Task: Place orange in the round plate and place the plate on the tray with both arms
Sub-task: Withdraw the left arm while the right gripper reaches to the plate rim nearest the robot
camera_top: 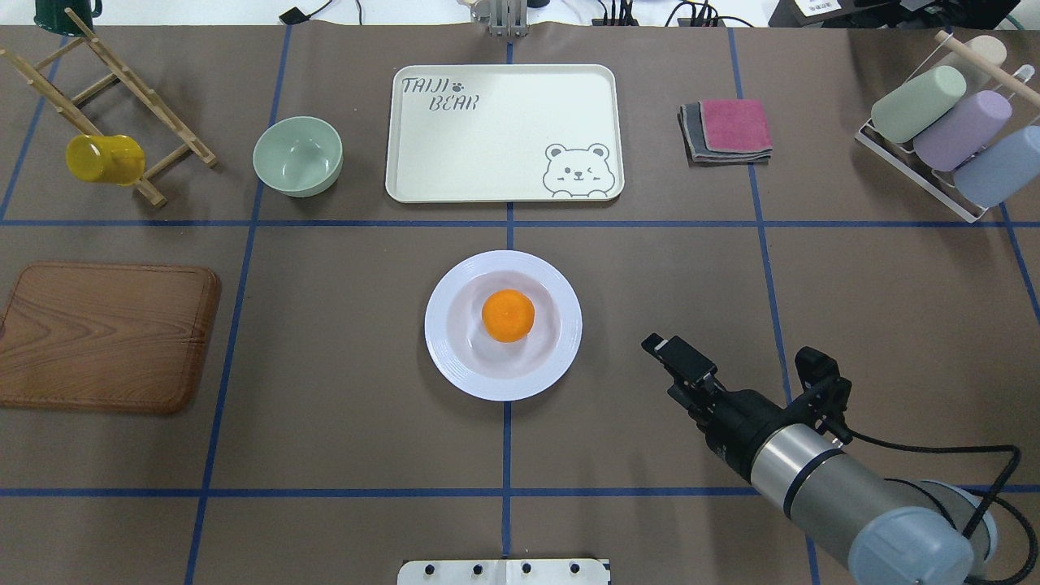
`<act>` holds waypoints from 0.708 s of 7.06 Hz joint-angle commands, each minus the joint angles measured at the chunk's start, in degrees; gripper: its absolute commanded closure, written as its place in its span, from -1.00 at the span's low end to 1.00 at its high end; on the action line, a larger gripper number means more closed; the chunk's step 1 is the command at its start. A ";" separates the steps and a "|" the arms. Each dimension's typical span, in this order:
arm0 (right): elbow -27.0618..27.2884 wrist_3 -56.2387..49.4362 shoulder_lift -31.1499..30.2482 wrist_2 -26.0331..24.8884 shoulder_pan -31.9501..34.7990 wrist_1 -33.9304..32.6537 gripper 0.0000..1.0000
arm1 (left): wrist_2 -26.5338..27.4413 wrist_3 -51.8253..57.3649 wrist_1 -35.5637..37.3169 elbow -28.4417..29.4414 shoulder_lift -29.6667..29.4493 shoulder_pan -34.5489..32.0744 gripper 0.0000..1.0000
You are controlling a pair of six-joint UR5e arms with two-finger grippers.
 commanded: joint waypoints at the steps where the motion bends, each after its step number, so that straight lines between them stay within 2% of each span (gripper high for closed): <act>1: -6.07 4.55 8.56 -4.42 -3.10 -0.50 -0.80 | -0.76 -1.28 -1.89 0.02 1.36 -0.08 -0.97; 2: -7.67 7.00 10.71 -4.34 -3.02 -0.59 -0.68 | -0.76 -1.28 -1.89 0.28 1.28 0.01 -0.97; 3: -8.03 7.81 12.47 -4.34 -3.02 -3.03 -0.65 | -0.76 -1.28 -1.98 0.46 1.27 0.01 -0.97; 4: -8.56 9.29 15.27 -4.25 -2.58 -8.71 -0.64 | -0.85 -1.28 -1.89 0.55 1.36 0.01 -0.97; 5: -9.78 10.27 16.43 -3.81 -1.88 -11.37 -0.64 | -0.85 -1.28 -1.98 0.55 1.36 0.01 -0.97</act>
